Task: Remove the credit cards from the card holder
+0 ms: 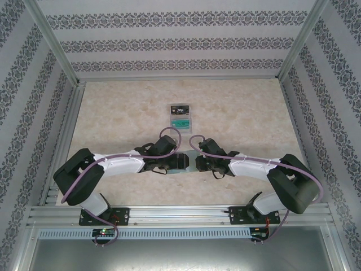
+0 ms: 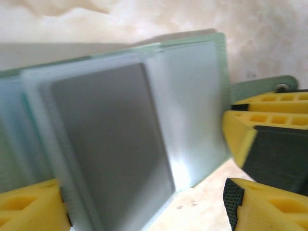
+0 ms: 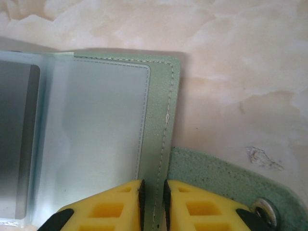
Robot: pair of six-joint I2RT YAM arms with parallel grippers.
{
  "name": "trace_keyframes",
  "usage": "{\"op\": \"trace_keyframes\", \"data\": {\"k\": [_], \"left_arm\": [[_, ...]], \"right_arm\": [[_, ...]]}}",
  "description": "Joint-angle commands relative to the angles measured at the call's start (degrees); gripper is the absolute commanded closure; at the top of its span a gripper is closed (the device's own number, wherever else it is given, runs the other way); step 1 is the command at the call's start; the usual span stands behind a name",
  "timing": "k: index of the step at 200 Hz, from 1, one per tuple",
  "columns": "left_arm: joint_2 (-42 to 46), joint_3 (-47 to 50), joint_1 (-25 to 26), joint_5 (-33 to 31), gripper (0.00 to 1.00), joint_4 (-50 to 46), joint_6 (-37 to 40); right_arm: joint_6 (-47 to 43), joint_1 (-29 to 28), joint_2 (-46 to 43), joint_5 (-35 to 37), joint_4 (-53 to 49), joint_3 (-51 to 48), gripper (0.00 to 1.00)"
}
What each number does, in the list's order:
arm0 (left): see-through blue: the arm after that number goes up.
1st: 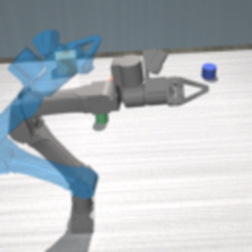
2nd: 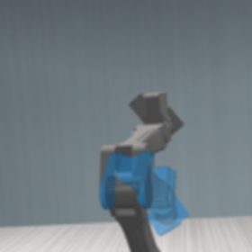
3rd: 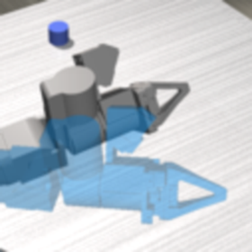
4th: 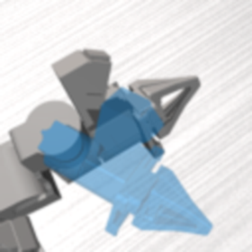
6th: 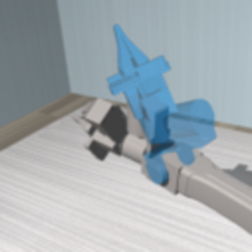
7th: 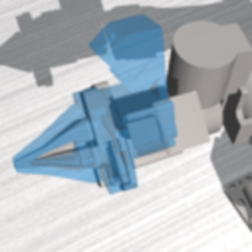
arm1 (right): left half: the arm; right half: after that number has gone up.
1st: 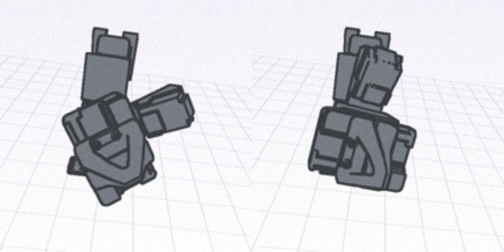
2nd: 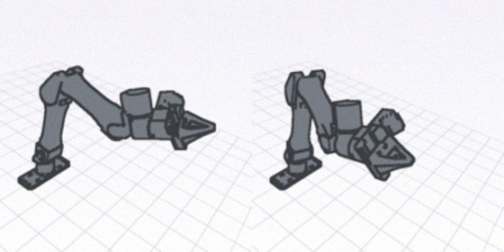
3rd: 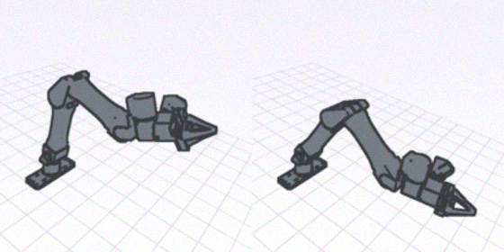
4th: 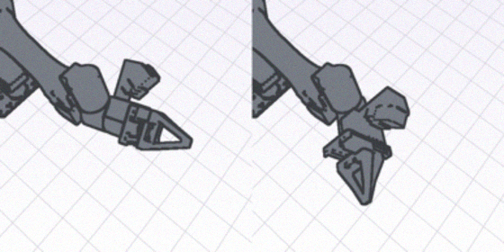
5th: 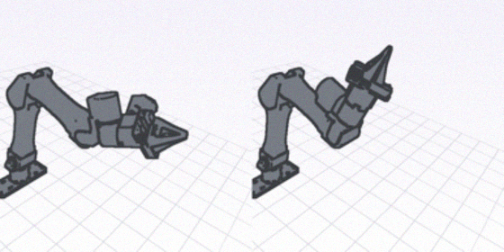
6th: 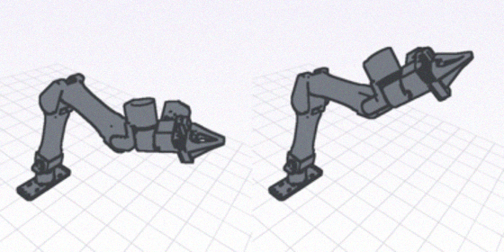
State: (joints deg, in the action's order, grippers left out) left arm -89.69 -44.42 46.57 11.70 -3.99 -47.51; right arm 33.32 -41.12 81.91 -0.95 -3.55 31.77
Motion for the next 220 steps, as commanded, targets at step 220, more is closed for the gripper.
{"op": "trace_keyframes", "data": {"k": [220], "left_arm": [[-3.1, -0.2, 0.9, 3.3, 0.21, 5.3, -0.7]], "right_arm": [[1.2, -0.6, 1.5, -0.4, 0.0, 1.3, 0.78]]}}
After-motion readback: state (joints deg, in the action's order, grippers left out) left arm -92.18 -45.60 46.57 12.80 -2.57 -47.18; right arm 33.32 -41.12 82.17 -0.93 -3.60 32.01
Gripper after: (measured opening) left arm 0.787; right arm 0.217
